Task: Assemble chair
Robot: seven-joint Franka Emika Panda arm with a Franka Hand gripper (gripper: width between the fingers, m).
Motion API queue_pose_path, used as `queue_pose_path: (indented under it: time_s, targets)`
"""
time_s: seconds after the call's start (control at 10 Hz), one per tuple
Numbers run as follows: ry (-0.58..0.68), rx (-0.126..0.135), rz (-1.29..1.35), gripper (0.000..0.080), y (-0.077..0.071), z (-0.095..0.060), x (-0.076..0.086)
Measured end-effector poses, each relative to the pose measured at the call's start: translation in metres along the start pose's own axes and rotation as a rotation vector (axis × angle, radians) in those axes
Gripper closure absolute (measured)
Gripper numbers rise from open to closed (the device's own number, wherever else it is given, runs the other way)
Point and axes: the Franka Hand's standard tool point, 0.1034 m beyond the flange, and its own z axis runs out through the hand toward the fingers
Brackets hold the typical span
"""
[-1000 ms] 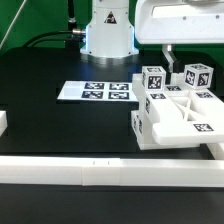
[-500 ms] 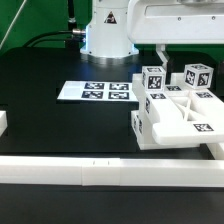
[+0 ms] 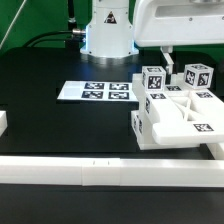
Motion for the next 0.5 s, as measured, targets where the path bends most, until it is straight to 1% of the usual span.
queue_pose_path:
  time_s: [0.2, 0.3, 0.4, 0.5]
  targets:
    - [-0.001, -0.002, -0.096, 0.0150, 0.0011, 0.0002, -0.0002]
    - [-0.004, -0.036, -0.200, 0.0150, -0.0009, 0.0021, -0.0005]
    - [-0.012, -0.059, -0.293, 0.0150, -0.0035, 0.0037, -0.0014]
    - [-0.018, -0.080, -0.387, 0.0150, -0.0027, 0.0034, -0.0012]
